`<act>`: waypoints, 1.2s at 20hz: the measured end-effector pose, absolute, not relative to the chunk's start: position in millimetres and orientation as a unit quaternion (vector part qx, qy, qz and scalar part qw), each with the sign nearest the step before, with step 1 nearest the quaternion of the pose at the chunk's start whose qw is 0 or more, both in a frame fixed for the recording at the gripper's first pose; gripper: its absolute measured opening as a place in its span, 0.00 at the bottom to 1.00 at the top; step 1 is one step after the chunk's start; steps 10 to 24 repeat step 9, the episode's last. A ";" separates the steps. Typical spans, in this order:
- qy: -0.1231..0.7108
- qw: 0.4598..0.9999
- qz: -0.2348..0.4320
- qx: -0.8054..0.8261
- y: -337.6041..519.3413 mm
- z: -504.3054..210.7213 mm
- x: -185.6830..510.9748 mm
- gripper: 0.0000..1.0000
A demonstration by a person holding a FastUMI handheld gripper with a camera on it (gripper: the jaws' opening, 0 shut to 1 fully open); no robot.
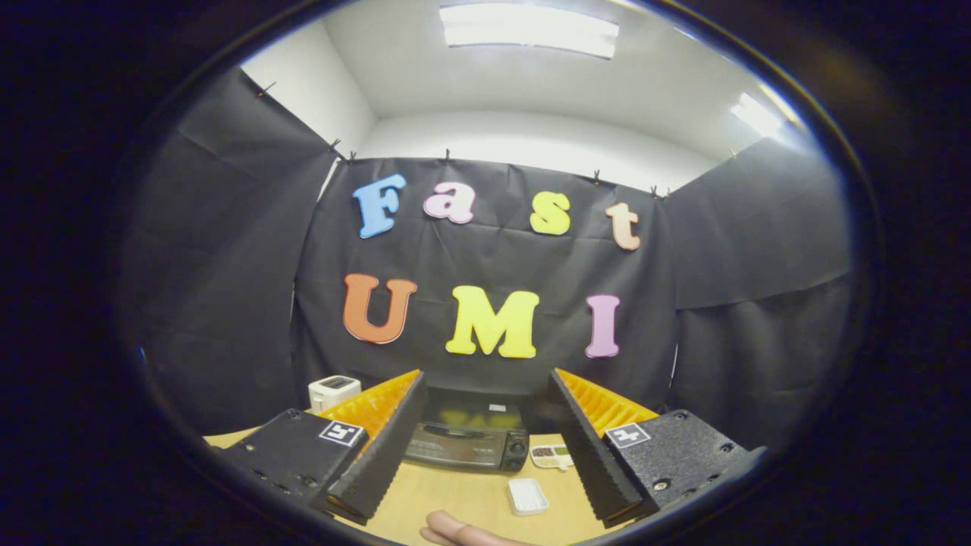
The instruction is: Open the toaster oven, put the food inside, and close the toaster oven door.
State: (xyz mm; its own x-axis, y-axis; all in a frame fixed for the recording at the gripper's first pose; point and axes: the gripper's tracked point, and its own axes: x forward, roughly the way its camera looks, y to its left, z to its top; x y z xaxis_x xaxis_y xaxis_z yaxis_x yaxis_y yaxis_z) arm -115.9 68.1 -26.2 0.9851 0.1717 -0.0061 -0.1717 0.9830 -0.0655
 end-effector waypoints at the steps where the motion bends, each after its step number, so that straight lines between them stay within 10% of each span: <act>1: 0.011 0.996 0.086 -0.027 66.9 -31.7 -113.6 1.00; 24: 0.058 0.994 0.087 0.020 49.6 -64.5 -105.0 1.00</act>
